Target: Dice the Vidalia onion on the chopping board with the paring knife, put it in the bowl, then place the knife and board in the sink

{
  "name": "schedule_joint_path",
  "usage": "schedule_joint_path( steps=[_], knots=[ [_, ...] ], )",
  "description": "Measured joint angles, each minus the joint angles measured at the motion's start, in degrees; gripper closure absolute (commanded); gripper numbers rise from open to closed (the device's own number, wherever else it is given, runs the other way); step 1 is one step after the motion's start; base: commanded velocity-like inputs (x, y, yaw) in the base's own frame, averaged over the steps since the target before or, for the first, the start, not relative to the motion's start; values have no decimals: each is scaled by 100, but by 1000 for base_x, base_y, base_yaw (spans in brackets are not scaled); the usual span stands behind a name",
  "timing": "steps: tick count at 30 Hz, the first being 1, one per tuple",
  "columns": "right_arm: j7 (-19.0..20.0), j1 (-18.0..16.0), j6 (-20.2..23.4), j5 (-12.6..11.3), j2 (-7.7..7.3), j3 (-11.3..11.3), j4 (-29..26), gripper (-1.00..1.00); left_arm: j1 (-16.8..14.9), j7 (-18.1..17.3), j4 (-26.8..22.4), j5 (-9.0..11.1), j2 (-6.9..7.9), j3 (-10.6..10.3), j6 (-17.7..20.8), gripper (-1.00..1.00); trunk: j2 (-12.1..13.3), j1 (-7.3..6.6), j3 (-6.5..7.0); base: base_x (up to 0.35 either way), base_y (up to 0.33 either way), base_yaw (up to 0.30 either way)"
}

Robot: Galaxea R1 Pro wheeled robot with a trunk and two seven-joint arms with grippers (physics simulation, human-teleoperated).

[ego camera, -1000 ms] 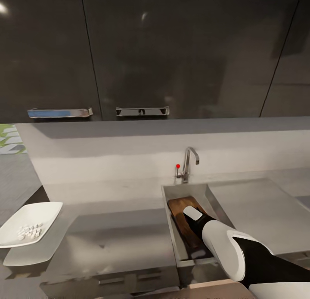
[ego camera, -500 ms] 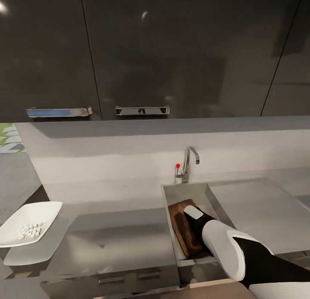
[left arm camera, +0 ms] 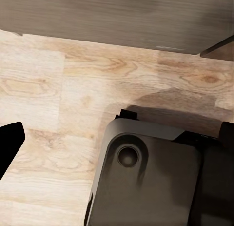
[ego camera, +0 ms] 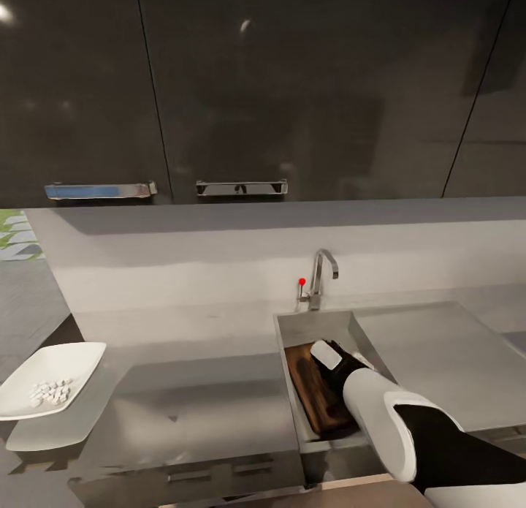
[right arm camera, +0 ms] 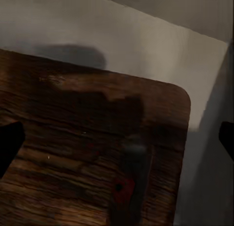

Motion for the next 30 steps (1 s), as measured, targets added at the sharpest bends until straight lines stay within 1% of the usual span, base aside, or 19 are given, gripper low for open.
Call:
schedule_joint_path(
  steps=[1,3,4,5,8,10,13,16,18,19,20,21,22,23,24,25,26,27,30],
  knots=[
    [43,-1,209,204,-1,128,-275,-100,0,-1,0,1,3,0,0,-100,0,0,1,0,0,0],
    [68,0,434,428,-1,239,-565,-100,0,-1,0,0,4,0,-1,-100,0,0,0,0,0,0],
    [88,0,647,690,0,363,-803,-100,0,-2,0,-3,-1,0,-1,-100,0,0,0,0,0,0],
    [93,2,720,792,0,405,-875,-100,0,-2,0,-4,-3,-1,-1,-100,0,0,0,0,0,0],
    [184,3,973,1390,1,590,-1064,-100,0,-2,0,-4,-22,-4,-1,-100,0,0,0,0,0,0],
    [399,3,1035,1589,2,627,-1098,-100,0,-2,0,-5,-26,-4,-1,-100,0,0,0,-27,0,0],
    [1243,2,1134,1754,-16,661,-1120,-100,0,-2,0,-6,-30,-6,-4,-100,1,2,0,-166,0,0],
    [2215,2,1466,1875,-296,675,-1127,-100,0,-4,0,-8,-40,-7,-7,-100,2,3,0,-284,0,0],
    [2673,3,1686,1981,-429,679,-1133,-100,0,-7,0,-8,-47,-7,-9,-100,2,3,0,-316,0,0],
    [2981,3,1819,2086,-498,680,-1139,-100,0,-8,0,-9,-53,-8,-9,-100,1,3,0,-328,0,0],
    [3424,3,1961,2309,-592,678,-1149,-100,0,-13,0,-9,-67,-9,-14,-100,1,4,0,-331,0,0],
    [3703,3,2022,2502,-657,677,-1159,-100,0,-22,-1,-13,-93,-12,-13,-100,1,3,0,-333,0,0],
    [3958,3,2065,2730,-711,676,-1181,-100,0,-25,1,-14,-130,-14,-14,-100,1,3,0,-333,0,0],
    [4079,4,2082,2848,-738,675,-1196,-100,0,-27,2,-15,-147,-14,-15,-100,1,4,0,-335,0,0],
    [4379,3,2114,3178,-806,674,-1251,-100,0,-29,1,-16,-175,-16,-16,-100,0,4,0,-335,0,0],
    [4561,3,2128,3362,-863,672,-1297,-100,0,-30,1,-17,-187,-15,-15,-100,1,3,0,-336,0,0],
    [4641,4,2131,3428,-896,670,-1326,-100,0,-32,3,-18,-190,-15,-13,-100,1,4,0,-337,0,0],
    [4860,0,2158,3548,-1006,668,-1425,-100,1,-31,2,-14,-196,-15,-13,-100,1,3,0,-337,0,0],
    [5215,3,2344,3636,-1143,671,-1601,-100,1,-34,2,-18,-201,-15,-9,-100,1,4,0,-338,0,0]
  ],
)
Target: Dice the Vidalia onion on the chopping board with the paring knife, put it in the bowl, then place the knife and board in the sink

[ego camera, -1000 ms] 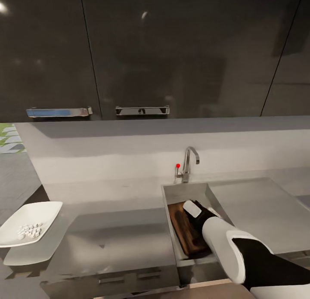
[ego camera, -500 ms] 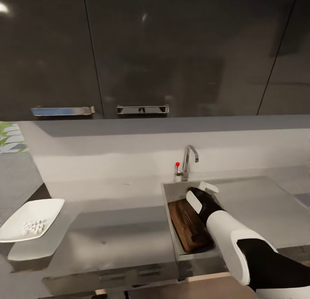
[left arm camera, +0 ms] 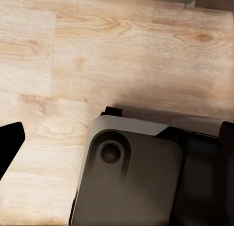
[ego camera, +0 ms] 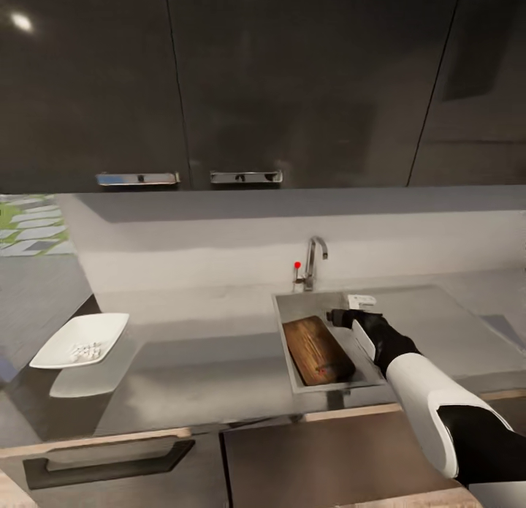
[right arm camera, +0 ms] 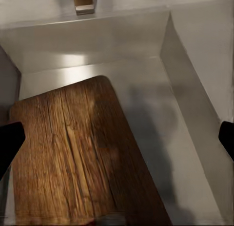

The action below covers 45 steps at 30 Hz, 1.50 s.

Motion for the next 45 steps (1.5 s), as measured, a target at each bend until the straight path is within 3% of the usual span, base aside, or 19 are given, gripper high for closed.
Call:
schedule_joint_path(
  steps=[5,7,11,17,43,45],
  knots=[
    [802,2,263,50,-202,4,-298,-100,0,-1,-4,-1,-2,0,1,-100,0,0,0,-338,0,0],
    [1399,1,285,62,-329,9,-497,-100,0,-1,-4,0,-3,0,1,-100,0,0,0,-338,0,0],
    [2065,3,285,188,-406,12,-616,-100,0,-1,-4,-1,-3,0,2,-100,0,0,0,-338,0,0],
    [2220,2,277,356,-420,13,-638,-100,0,-1,-4,-1,-1,0,2,-100,0,0,0,-338,0,0],
    [2235,3,266,381,-421,5,-617,-100,0,-1,-4,1,14,8,1,-100,0,0,7,-338,0,0],
    [2228,3,98,384,-415,6,-281,-100,0,-1,-4,1,15,8,-3,-100,1,0,7,-338,0,0]
  ],
)
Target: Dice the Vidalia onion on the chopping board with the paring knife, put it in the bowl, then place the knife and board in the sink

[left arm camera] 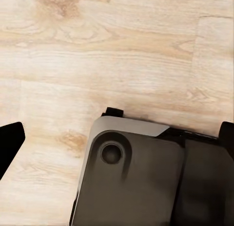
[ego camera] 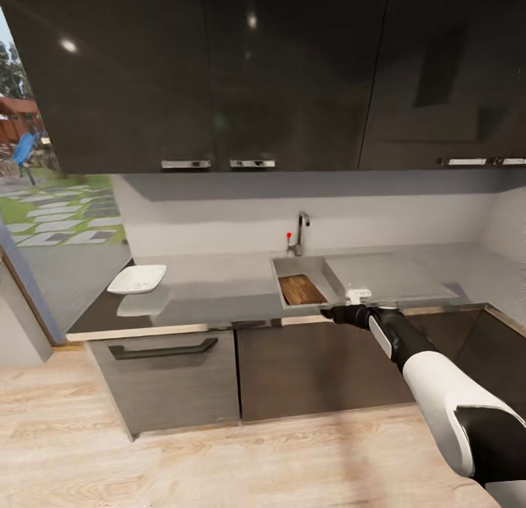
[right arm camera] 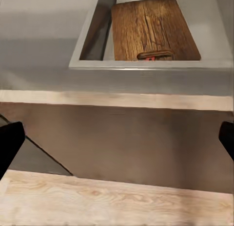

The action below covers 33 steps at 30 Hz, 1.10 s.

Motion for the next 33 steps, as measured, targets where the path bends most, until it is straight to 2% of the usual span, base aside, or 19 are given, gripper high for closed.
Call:
schedule_joint_path(
  steps=[4,10,11,13,17,18,20,23,28,33],
  knots=[
    [-1,1,-623,-1,-26,-1,408,-100,0,2,0,0,0,0,5,-100,0,0,0,-338,0,0],
    [10,0,-1010,-2,-59,0,799,-100,-1,8,1,5,-1,1,3,-100,0,0,0,-338,0,0],
    [7,1,-1183,0,-73,0,934,-100,0,7,0,5,0,0,4,-100,0,0,0,-338,0,0],
    [8,1,-1584,0,-88,1,1237,-100,0,8,0,5,1,0,4,-100,-1,0,0,-338,0,0],
    [5,29,-2975,6,-99,10,2188,-100,0,8,0,4,2,0,5,-100,0,0,0,-337,0,0],
    [4,68,-3132,6,-98,11,2249,-100,0,9,0,6,3,0,5,-100,0,0,0,-285,0,0],
    [2,426,-3542,16,-91,29,2382,-100,-1,10,-4,10,5,1,2,-100,-1,-2,-2,-158,0,0],
    [-1,960,-3919,26,-73,31,2445,-100,0,8,-8,7,10,4,-13,-100,-2,-3,-2,-67,0,0],
    [-55,2130,-4953,67,17,38,2479,-100,-1,9,-24,-2,35,25,-27,-100,-2,-4,-2,-13,0,0],
    [-312,3175,-5451,71,39,30,2484,-100,0,18,-306,-11,140,32,-26,-100,-2,-4,-2,-1,0,0]
  ],
)
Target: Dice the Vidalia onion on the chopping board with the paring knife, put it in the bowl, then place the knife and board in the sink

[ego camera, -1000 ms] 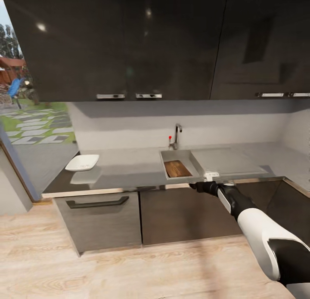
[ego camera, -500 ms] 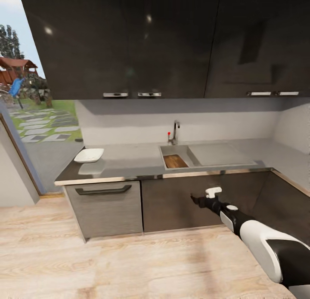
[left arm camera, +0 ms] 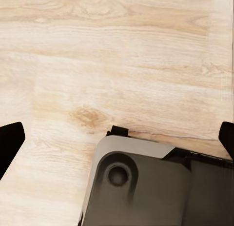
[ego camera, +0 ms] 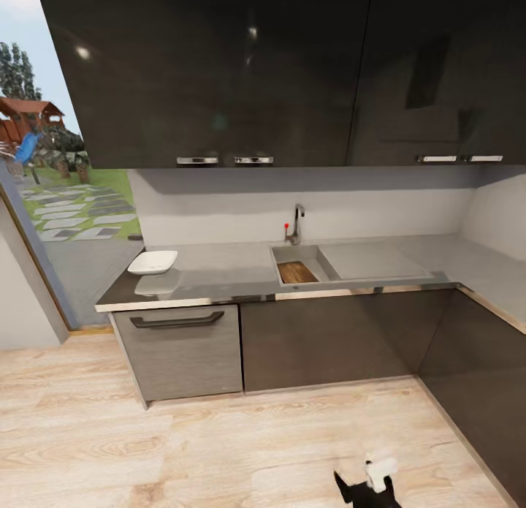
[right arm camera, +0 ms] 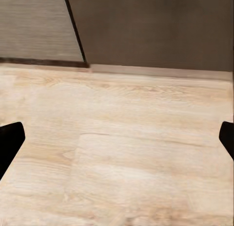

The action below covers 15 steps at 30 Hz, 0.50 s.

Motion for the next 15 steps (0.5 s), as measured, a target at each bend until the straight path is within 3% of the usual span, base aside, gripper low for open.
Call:
schedule_joint_path(
  steps=[4,7,9,10,11,14,15],
  knots=[
    [-175,949,-735,-51,10,-23,8,-100,-1,-8,-154,-4,-18,-8,-29,-100,0,0,0,0,0,0],
    [-332,1444,-894,-155,15,-34,9,-100,0,-17,-169,-15,-19,-23,-34,-100,0,0,0,0,0,0],
    [-464,1694,-996,-447,15,-55,8,-100,0,-20,-167,-30,-9,-32,-32,-100,0,0,1,0,0,0],
    [-751,1762,-1016,-767,4,-82,4,-100,-2,-20,-166,-35,3,-34,-30,-100,0,0,1,0,0,0],
    [-888,1776,-1018,-899,0,-72,1,-100,-1,-21,-165,-36,7,-36,-29,-100,0,1,1,0,0,0],
    [-1638,1822,-1007,-1650,-6,-70,-13,-100,0,-20,-147,-39,28,-45,-32,-100,0,1,1,0,0,0],
    [-1725,1828,-1001,-1736,-7,-57,-14,-100,0,-19,-137,-40,38,-48,-34,-100,0,1,1,0,0,0]
  ],
)
